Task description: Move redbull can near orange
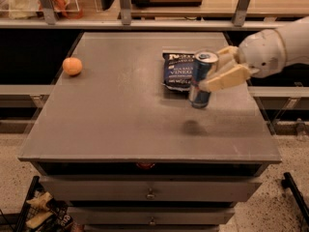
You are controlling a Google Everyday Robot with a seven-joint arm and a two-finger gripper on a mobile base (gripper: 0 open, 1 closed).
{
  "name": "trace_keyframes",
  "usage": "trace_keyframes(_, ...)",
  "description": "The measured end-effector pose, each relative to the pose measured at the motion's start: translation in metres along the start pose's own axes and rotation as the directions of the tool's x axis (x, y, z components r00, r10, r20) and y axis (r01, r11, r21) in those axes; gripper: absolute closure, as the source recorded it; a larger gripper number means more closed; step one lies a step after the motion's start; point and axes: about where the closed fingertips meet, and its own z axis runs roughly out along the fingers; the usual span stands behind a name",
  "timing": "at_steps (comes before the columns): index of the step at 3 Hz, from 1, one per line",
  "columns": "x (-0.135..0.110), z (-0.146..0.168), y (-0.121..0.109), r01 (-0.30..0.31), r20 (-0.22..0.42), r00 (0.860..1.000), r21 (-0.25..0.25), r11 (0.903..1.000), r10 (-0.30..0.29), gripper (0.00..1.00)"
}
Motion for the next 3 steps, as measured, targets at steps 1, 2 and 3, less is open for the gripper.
trace_keyframes(1, -0.031, 0.036, -0.024, 0.055, 0.004, 0.998, -0.046, 0.9974, -0.055, 1.0)
trace_keyframes(2, -0.06, 0.063, -0.039, 0.118, -0.015, 0.993, -0.017, 0.9929, -0.118, 1.0)
trace_keyframes(3, -0.082, 0.097, -0.052, 0.146, -0.04, 0.989, 0.008, 0.9892, -0.146, 1.0)
